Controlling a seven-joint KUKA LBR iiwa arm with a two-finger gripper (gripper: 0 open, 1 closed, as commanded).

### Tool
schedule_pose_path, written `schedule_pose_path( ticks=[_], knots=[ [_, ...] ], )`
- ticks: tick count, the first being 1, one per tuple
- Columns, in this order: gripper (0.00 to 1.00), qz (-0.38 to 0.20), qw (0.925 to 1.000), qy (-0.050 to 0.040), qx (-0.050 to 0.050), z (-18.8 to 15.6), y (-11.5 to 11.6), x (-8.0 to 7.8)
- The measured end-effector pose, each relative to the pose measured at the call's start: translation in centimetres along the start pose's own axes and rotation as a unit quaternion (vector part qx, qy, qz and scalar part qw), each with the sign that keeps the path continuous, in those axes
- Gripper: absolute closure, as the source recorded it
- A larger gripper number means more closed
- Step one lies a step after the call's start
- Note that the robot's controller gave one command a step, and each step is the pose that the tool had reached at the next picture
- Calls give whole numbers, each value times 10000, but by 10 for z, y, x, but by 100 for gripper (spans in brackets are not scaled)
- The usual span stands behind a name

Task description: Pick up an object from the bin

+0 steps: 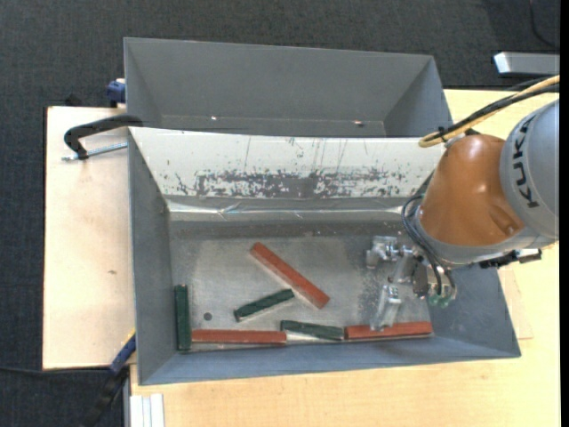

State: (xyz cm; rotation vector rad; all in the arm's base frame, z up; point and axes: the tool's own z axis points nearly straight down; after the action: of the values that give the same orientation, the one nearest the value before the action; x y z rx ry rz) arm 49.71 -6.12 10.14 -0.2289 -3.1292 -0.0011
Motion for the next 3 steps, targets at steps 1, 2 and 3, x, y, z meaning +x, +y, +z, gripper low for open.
schedule_pose_path(
  ticks=[1,2,3],
  knots=[
    [0,112,9999,-62,-4,-9,55,-11],
    [100,998,9950,-31,-7,18,79,-16],
    [0,997,9950,-31,-4,18,79,-16]
  ],
)
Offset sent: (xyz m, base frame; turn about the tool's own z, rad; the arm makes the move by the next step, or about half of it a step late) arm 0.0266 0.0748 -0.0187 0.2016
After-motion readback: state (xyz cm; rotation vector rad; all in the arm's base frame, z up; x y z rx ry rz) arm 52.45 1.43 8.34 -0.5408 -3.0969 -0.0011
